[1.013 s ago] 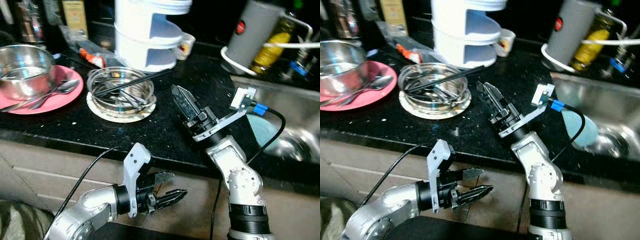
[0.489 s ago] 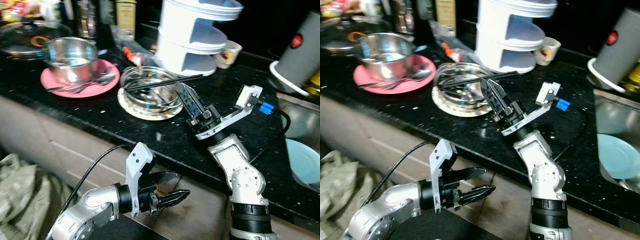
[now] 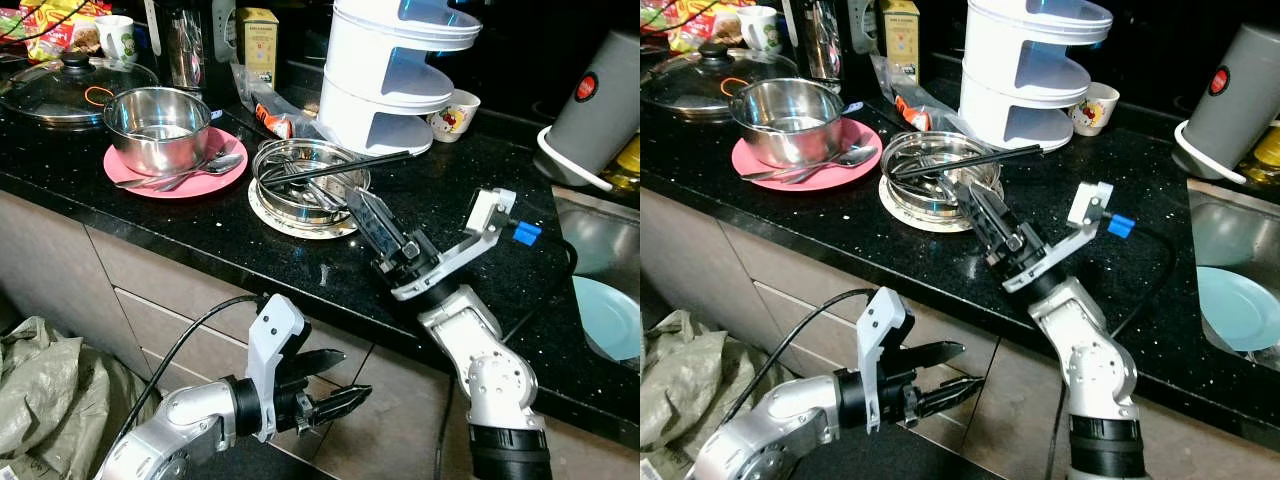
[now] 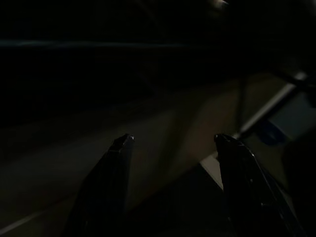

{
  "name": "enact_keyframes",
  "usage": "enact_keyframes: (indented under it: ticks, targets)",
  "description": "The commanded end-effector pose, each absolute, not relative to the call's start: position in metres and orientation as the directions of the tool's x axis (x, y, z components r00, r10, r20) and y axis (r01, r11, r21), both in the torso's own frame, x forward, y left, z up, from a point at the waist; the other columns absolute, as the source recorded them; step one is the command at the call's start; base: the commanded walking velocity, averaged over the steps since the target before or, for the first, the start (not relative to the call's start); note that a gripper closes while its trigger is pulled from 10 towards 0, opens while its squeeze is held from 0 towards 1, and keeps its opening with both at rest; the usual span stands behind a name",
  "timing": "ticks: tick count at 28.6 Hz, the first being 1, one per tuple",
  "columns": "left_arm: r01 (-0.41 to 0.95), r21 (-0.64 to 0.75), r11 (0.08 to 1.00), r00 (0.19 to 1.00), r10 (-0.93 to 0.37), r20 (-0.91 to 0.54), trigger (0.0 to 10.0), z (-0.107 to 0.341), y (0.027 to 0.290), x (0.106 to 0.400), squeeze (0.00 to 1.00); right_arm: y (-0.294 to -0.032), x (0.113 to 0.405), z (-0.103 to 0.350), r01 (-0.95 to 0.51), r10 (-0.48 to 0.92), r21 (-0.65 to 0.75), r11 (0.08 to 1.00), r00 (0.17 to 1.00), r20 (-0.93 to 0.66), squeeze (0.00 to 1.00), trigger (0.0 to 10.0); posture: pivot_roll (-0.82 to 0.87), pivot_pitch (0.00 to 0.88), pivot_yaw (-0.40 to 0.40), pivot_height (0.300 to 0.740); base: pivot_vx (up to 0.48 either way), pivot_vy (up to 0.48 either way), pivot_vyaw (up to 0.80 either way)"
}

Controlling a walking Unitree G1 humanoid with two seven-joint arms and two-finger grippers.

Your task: Kitchen organization

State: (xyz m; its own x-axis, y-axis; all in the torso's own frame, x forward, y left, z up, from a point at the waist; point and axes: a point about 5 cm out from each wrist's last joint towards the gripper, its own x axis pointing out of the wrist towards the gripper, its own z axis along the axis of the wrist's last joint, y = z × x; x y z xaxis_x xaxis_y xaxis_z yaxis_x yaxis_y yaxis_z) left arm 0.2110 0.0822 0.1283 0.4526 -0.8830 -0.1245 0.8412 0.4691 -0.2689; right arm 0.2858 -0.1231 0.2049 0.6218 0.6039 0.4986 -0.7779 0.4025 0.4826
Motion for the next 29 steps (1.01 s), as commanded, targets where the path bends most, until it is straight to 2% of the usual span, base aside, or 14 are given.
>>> enact_keyframes:
  ticks: [1, 4, 11, 14, 18, 21, 24, 25, 26, 29]
  targets:
    - [0.805, -0.269, 0.529, 0.503, -0.849, -0.161, 10.0, 0.123, 0.09, 0.213, 0.0, -0.134, 0.282, 0.202, -0.767, 0.592, 0.485, 0.419, 0.636, 0.494, 0.0, 10.0, 0.16, 0.043, -0.167, 0.74, 0.0, 0.0, 0.0]
    - [0.789, -0.254, 0.56, 0.527, -0.828, -0.192, 10.0, 0.12, 0.096, 0.213, 0.0, -0.147, 0.278, 0.197, -0.738, 0.566, 0.501, 0.453, 0.672, 0.478, 0.0, 10.0, 0.16, 0.044, -0.161, 0.74, -0.25, 0.0, 0.0]
    - [0.802, -0.229, 0.552, 0.52, -0.833, -0.188, 10.0, 0.12, 0.094, 0.21, 0.0, -0.15, 0.274, 0.187, -0.721, 0.569, 0.515, 0.464, 0.688, 0.451, 0.0, 10.0, 0.16, 0.042, -0.16, 0.74, -0.275, 0.0, 0.0]
    - [0.799, -0.227, 0.557, 0.525, -0.83, -0.188, 10.0, 0.12, 0.095, 0.211, 0.0, -0.149, 0.261, 0.176, -0.745, 0.626, 0.521, 0.418, 0.651, 0.43, 0.0, 10.0, 0.17, 0.044, -0.16, 0.74, -0.275, 0.0, 0.0]
    - [0.798, -0.226, 0.559, 0.527, -0.829, -0.188, 10.0, 0.12, 0.096, 0.21, 0.0, -0.146, 0.251, 0.168, -0.756, 0.672, 0.518, 0.4, 0.627, 0.395, 0.0, 10.0, 0.16, 0.045, -0.158, 0.74, -0.273, 0.0, 0.0]
    - [0.799, -0.224, 0.558, 0.527, -0.829, -0.187, 10.0, 0.121, 0.096, 0.21, 0.0, -0.147, 0.25, 0.156, -0.721, 0.68, 0.51, 0.469, 0.663, 0.312, 0.0, 10.0, 0.17, 0.046, -0.158, 0.74, -0.27, 0.0, 0.0]
    - [0.797, -0.222, 0.561, 0.53, -0.827, -0.187, 10.0, 0.121, 0.097, 0.21, 0.0, -0.155, 0.255, 0.137, -0.646, 0.65, 0.456, 0.612, 0.739, 0.174, 0.0, 10.0, 0.17, 0.046, -0.158, 0.74, -0.269, 0.0, 0.0]
    - [0.797, -0.222, 0.561, 0.53, -0.827, -0.187, 10.0, 0.121, 0.097, 0.21, 0.0, -0.155, 0.255, 0.137, -0.646, 0.65, 0.456, 0.612, 0.739, 0.174, 0.0, 10.0, 0.17, 0.046, -0.158, 0.74, -0.266, 0.0, 0.0]
    - [0.796, -0.22, 0.564, 0.533, -0.825, -0.187, 10.0, 0.12, 0.098, 0.211, 0.0, -0.158, 0.256, 0.133, -0.62, 0.632, 0.436, 0.652, 0.762, 0.14, 0.0, 10.0, 0.16, 0.048, -0.158, 0.74, -0.259, 0.0, 0.0]
    - [0.796, -0.22, 0.564, 0.533, -0.825, -0.187, 10.0, 0.12, 0.098, 0.211, 0.0, -0.158, 0.256, 0.133, -0.62, 0.632, 0.436, 0.652, 0.762, 0.14, 0.0, 10.0, 0.16, 0.048, -0.158, 0.74, -0.259, 0.0, 0.0]
